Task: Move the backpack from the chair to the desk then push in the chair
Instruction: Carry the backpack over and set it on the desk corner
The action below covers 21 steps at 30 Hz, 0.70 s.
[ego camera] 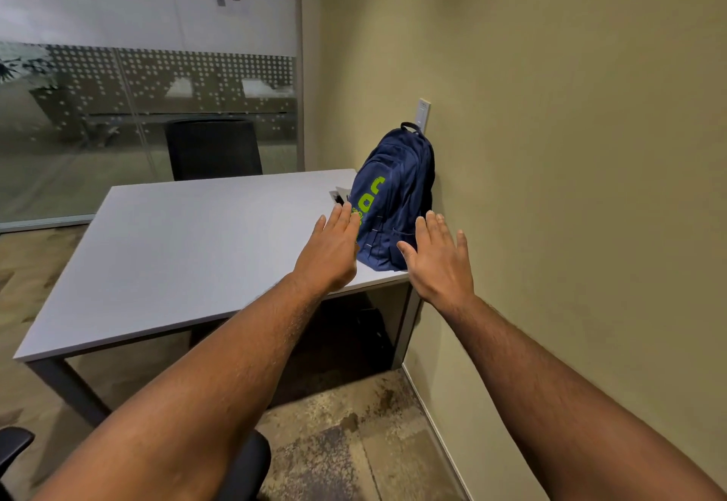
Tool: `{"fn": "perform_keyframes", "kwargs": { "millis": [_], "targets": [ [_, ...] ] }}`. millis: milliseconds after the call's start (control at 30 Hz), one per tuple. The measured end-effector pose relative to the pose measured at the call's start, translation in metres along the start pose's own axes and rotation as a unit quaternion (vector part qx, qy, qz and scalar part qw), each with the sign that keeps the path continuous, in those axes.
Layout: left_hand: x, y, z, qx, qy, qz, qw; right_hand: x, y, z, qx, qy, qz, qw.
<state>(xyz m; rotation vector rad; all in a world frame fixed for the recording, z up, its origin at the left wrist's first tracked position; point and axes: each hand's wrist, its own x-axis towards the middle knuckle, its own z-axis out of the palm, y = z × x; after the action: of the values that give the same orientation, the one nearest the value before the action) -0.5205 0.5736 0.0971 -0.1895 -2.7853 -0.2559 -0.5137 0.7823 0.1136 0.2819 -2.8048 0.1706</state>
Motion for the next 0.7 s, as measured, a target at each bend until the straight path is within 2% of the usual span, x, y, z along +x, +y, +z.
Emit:
{"fn": "perform_keyframes", "kwargs": {
  "millis": [433,700],
  "targets": [
    [-0.111,-0.048,-0.029,-0.033,-0.071,0.1,0.992,-0.132,-0.102,-0.02,-0.033,-0.006,0.104,0.994],
    [-0.164,-0.066,-0.046,-0.042,-0.079,0.136,0.987,-0.202,-0.149,-0.033,-0.068,-0.012,0.138,0.988]
  ]
}}
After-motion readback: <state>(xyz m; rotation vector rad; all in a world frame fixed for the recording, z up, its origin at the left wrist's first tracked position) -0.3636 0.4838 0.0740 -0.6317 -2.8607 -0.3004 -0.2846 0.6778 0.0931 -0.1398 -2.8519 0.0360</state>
